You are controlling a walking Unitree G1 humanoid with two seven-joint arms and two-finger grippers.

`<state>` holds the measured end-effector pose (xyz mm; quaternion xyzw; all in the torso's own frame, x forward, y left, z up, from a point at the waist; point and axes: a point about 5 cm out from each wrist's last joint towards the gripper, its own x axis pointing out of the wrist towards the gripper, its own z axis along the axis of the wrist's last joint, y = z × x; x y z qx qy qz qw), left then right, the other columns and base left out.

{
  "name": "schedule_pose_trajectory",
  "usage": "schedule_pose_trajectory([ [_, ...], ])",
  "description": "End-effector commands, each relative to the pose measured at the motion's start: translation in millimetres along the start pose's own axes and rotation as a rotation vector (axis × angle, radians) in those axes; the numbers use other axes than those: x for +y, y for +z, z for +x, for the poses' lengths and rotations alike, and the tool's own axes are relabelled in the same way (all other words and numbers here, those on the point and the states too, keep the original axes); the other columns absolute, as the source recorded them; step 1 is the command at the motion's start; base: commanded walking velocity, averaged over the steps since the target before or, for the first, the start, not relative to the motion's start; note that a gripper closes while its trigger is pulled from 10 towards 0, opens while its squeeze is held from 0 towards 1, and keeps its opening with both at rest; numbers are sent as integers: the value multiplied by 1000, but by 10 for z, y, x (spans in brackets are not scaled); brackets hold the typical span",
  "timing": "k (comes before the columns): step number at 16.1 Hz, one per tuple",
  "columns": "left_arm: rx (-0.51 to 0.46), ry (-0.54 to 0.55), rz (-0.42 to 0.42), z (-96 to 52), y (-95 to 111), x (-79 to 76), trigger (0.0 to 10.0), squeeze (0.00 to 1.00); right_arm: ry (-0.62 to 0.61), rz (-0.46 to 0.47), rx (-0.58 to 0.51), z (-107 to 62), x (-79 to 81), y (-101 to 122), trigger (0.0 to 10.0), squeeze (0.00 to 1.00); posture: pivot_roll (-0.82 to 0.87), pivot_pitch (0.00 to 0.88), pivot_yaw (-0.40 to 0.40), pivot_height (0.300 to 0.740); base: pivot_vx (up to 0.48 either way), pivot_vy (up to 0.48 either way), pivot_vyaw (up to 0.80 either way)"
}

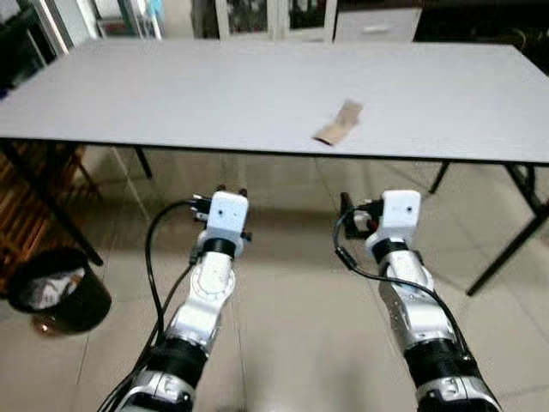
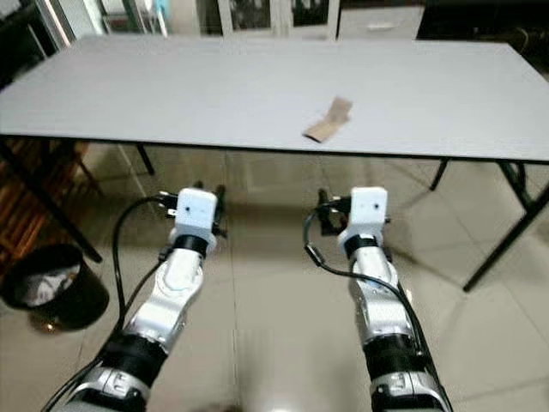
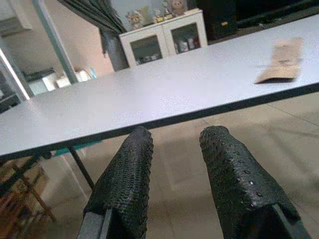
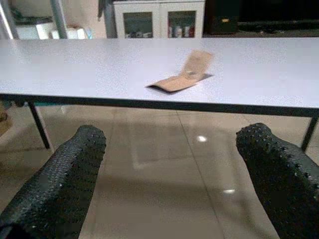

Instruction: Picking trash to rubbish bin

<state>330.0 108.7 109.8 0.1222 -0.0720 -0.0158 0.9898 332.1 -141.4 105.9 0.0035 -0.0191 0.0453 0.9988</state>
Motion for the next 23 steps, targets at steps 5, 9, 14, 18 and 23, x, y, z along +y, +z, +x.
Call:
schedule_pose_trajectory([
  [5, 12, 16, 7, 11, -14, 48, 10000, 0, 13, 10, -7, 11, 57, 15, 10000, 0, -75, 64, 33, 740, 367, 0, 0],
  [9, 12, 19, 5, 11, -17, 56, 10000, 0, 14, 11, -2, 11, 61, 7, 10000, 0, -75, 62, 33, 740, 278, 0, 0],
  [14, 10, 20, 4, 14, -9, 51, 10000, 0, 18, 4, -5, 9, 63, 7, 10000, 0, -75, 57, 34, 740, 301, 0, 0],
  [18, 7, 19, 5, 20, -3, 53, 10000, 0, 20, -2, -6, 10, 75, 8, 10000, 0, -77, 53, 35, 740, 278, 0, 0],
  [23, 7, 16, 4, 27, 5, 42, 10000, 0, 20, -6, -6, 14, 74, 9, 10000, 0, -77, 51, 35, 740, 279, 0, 0],
])
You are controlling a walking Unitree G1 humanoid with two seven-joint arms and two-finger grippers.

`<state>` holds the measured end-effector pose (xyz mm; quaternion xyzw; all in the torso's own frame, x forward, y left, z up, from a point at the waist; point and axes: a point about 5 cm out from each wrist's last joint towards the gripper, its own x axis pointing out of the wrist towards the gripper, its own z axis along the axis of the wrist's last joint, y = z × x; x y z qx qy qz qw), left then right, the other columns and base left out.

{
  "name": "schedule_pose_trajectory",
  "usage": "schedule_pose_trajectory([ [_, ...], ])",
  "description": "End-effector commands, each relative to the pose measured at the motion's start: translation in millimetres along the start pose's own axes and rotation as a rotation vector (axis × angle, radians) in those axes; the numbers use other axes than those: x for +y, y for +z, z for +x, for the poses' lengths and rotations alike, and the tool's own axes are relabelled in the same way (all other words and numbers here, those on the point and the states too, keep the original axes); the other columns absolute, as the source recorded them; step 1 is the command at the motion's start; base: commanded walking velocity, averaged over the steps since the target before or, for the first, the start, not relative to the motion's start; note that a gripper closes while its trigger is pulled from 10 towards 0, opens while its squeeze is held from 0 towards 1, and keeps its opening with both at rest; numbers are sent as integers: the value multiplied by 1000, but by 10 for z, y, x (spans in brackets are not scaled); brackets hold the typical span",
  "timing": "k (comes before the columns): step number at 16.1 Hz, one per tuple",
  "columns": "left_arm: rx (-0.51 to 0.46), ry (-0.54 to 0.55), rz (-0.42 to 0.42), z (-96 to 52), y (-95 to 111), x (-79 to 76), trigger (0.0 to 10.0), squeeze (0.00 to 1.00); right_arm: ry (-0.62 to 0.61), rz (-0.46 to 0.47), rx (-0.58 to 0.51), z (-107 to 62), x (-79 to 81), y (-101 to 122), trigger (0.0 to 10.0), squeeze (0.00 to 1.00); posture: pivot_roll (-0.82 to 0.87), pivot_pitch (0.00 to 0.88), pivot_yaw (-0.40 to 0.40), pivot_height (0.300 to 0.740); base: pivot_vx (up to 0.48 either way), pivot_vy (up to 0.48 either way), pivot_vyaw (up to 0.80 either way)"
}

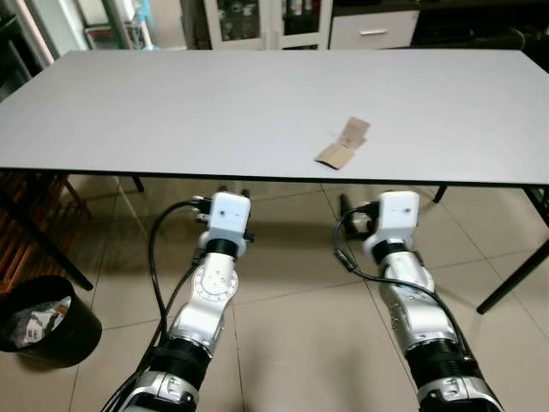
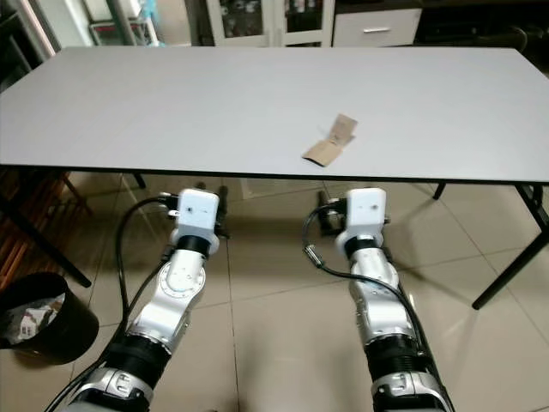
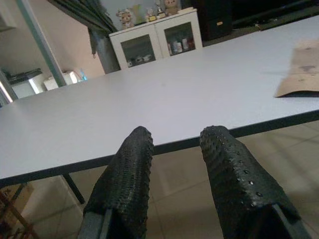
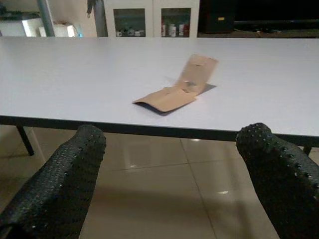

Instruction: Picking trash to rubbish bin

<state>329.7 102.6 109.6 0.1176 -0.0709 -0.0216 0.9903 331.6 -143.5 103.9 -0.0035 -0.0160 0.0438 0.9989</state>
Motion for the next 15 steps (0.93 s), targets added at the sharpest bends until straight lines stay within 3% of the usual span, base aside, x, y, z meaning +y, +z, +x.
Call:
schedule_pose_trajectory([
  [1, 6, 27, 19, 27, -6, 105, 10000, 0, 22, 7, -12, 21, 97, 30, 10000, 0, -77, 52, 35, 740, 277, 0, 0],
  [5, 12, 32, 44, 30, -18, 118, 10000, 0, 23, 9, -9, 27, 102, 28, 10000, 0, -73, 58, 35, 740, 373, 0, 0],
  [15, 23, 43, 52, 35, -32, 127, 10000, 0, 30, 0, -1, 32, 103, 20, 10000, 0, -74, 58, 33, 740, 331, -332, 0],
])
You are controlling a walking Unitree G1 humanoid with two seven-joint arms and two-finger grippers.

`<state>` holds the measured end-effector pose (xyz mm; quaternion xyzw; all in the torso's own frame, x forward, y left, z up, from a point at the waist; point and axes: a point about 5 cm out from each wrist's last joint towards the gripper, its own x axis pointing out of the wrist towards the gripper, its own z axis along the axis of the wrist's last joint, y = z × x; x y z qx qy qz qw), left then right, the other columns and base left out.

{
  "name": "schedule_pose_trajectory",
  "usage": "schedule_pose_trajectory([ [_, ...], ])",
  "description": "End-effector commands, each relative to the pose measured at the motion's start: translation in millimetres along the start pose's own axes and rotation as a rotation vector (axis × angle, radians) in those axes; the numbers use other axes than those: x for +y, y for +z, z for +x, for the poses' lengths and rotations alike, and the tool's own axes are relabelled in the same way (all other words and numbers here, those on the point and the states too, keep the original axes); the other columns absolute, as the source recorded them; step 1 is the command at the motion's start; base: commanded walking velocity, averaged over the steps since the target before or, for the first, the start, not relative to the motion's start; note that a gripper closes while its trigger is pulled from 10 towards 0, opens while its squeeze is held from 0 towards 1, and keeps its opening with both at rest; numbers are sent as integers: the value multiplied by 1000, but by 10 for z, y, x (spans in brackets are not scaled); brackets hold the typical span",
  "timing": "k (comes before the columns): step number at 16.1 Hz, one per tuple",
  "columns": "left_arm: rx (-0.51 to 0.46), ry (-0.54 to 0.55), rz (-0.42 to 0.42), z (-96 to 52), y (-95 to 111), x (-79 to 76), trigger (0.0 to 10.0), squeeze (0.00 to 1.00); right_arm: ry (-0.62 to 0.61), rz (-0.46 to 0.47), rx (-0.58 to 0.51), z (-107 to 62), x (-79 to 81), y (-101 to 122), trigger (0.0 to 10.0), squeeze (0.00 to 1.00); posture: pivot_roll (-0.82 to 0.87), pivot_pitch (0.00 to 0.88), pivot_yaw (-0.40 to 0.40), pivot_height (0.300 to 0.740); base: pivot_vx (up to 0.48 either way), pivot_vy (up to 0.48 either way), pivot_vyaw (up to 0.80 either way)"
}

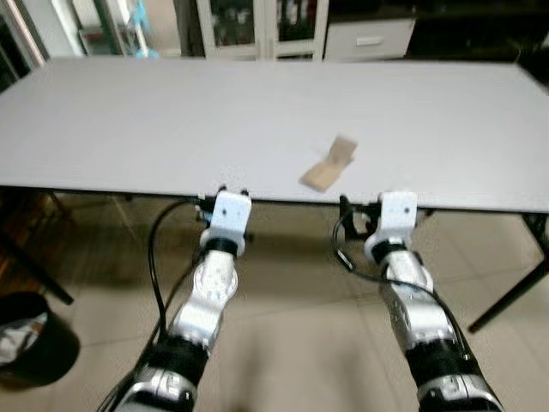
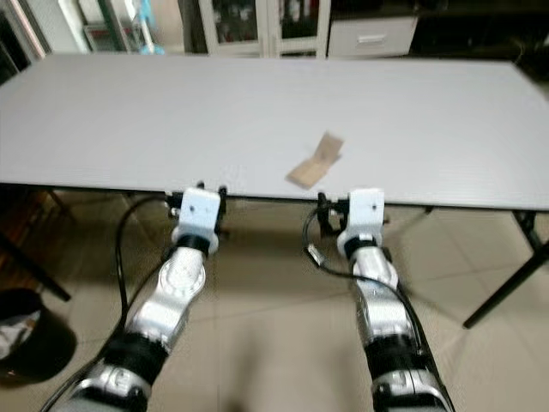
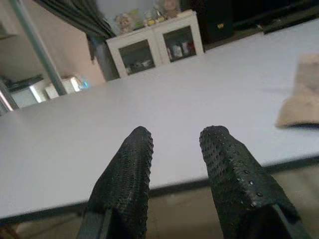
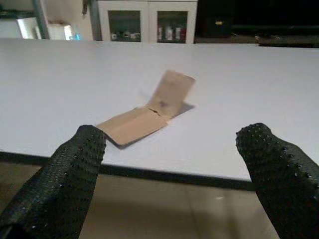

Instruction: Picking trash to rubbish bin

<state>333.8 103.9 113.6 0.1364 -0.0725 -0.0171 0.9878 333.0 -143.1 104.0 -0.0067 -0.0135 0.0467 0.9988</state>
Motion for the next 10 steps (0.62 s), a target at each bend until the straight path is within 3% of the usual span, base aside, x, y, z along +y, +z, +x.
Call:
schedule_pose_trajectory([
  [1, 29, 40, 13, -8, -70, 110, 10000, 0, 24, 6, -7, 19, 101, 22, 10000, 0, -74, 58, 33, 740, 330, 0, 0],
  [4, 29, 43, 17, -6, -70, 112, 10000, 0, 23, 6, -7, 20, 98, 24, 10000, 0, -75, 60, 33, 740, 326, -219, 0],
  [10, 33, 57, 1, -1, -72, 129, 10000, 0, 22, 7, -6, 20, 95, 22, 10000, 0, -76, 60, 34, 740, 311, 0, 0],
])
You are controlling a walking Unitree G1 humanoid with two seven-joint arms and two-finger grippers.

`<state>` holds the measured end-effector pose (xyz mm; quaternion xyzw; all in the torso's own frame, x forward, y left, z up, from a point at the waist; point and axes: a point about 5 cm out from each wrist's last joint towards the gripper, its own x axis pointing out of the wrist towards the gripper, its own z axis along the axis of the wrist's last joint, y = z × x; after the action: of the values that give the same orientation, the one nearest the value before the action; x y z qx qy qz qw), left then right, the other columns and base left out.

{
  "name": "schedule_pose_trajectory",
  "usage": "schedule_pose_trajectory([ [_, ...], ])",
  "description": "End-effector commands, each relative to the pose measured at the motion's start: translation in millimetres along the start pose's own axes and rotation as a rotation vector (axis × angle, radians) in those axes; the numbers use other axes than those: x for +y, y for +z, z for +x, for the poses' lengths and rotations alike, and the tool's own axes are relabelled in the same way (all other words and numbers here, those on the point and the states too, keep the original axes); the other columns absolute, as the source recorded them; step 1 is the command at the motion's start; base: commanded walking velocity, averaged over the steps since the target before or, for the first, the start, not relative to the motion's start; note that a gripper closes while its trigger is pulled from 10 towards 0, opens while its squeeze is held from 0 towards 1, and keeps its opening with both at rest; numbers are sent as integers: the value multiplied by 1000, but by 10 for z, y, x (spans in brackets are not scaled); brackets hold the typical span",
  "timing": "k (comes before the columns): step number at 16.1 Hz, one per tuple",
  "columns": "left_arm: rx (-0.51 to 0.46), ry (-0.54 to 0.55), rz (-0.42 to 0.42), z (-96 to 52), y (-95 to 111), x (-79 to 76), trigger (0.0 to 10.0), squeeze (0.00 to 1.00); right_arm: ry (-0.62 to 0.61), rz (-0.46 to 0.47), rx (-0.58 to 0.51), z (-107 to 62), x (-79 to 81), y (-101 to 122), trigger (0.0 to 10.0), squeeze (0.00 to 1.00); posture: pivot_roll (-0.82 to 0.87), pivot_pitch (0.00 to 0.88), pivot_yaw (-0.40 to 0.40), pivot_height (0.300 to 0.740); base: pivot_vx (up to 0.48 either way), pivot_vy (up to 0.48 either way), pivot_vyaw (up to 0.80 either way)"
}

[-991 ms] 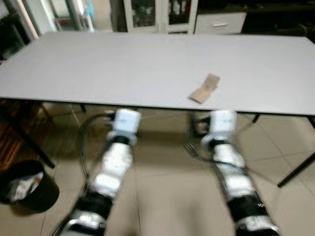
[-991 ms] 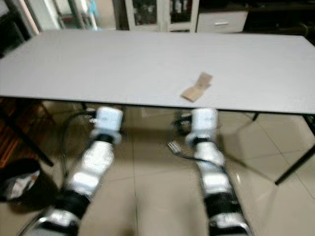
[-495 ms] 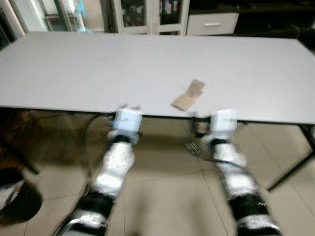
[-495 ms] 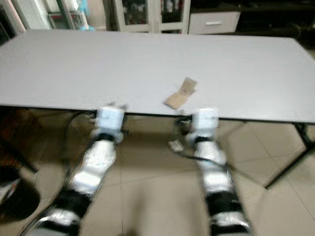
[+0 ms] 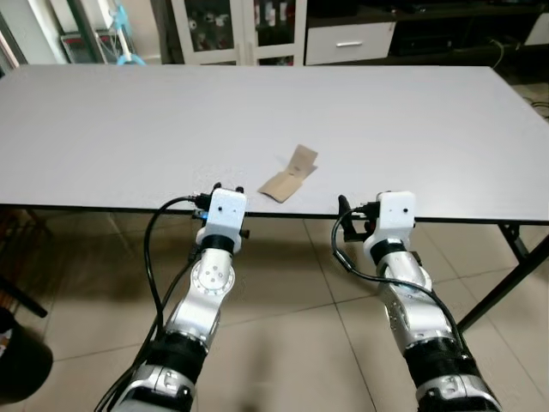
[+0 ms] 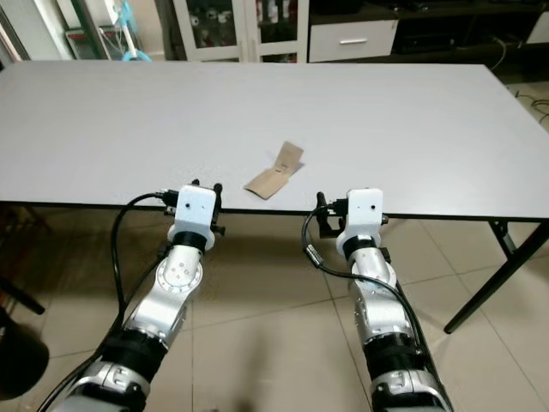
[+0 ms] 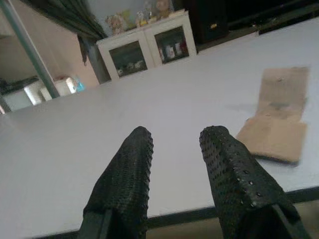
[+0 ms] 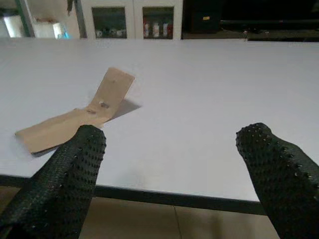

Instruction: Picking trash to rubbish bin

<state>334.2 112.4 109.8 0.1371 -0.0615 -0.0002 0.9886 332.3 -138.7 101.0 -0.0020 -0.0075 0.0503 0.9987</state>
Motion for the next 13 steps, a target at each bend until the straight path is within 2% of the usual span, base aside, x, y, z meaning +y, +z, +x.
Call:
schedule_pose_trajectory([
  [1, 7, 28, -6, 7, -13, 57, 10000, 0, 15, -3, -17, 24, 50, 50, 10000, 0, -75, 60, 34, 740, 281, 0, 0],
  [13, 7, 33, -13, 14, -9, 61, 10000, 0, 28, -1, -11, 23, 60, 36, 10000, 0, -75, 55, 33, 740, 257, 0, 0],
])
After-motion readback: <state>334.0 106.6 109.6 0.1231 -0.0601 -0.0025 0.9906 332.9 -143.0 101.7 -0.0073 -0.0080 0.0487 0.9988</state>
